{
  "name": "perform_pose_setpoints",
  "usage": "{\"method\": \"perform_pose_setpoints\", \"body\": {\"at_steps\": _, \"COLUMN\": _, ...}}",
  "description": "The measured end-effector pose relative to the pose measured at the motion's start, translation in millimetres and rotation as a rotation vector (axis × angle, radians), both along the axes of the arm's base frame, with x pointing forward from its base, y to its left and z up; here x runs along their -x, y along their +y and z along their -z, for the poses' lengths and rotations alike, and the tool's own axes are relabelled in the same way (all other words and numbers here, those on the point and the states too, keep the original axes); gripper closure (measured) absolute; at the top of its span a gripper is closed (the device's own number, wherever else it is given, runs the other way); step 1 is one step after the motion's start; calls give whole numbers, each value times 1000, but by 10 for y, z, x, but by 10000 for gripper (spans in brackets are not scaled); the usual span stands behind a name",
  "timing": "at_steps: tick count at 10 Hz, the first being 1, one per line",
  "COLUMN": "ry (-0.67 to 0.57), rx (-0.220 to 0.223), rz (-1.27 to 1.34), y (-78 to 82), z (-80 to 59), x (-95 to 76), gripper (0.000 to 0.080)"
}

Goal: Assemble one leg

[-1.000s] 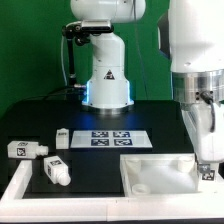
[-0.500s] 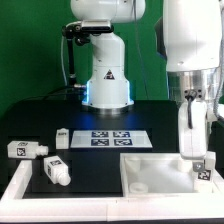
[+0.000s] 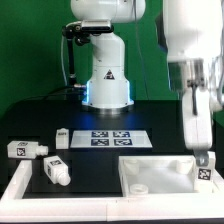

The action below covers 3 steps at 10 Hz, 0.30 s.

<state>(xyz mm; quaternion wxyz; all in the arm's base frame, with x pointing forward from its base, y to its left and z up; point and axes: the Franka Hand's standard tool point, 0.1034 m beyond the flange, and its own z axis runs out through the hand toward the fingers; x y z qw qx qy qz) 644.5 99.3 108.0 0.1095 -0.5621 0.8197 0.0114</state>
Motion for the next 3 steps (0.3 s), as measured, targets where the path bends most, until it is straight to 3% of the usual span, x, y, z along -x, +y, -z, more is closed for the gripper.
{"method": "perform_pose_setpoints", "body": {"at_steps": 3, "ry": 1, "rx": 2, "rz": -5, "y": -2, "z": 19, "x": -2, "gripper": 151}}
